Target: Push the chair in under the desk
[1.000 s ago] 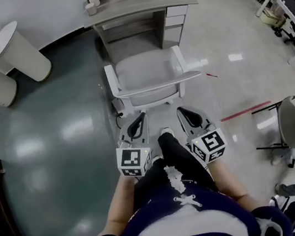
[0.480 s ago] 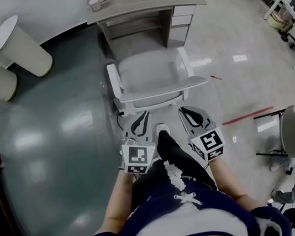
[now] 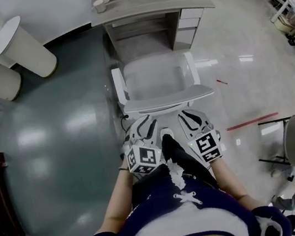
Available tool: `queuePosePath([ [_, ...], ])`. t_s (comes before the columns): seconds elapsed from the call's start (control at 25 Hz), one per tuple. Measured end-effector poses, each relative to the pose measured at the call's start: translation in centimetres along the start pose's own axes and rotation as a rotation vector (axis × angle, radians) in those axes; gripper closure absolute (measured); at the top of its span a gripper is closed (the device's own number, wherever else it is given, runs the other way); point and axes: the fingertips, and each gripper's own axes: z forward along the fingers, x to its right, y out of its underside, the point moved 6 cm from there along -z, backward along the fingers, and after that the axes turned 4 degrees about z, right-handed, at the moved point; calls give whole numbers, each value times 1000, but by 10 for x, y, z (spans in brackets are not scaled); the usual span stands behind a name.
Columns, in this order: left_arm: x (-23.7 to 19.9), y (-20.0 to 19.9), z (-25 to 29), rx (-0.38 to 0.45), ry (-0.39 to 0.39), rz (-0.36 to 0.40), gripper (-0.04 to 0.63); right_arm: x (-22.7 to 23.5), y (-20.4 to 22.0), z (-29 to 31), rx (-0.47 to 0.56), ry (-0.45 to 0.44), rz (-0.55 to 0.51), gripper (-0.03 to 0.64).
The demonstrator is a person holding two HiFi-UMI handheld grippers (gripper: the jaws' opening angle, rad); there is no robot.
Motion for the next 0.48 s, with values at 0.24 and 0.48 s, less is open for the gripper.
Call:
queuePosePath([
  [0.24,-4,11,27,-71,52,74,459,8,7,25,-110,-21,-98,525],
  [0.48,-3,22,52,-144,92,199,452,23,19,47,-217,-28,-228,479],
])
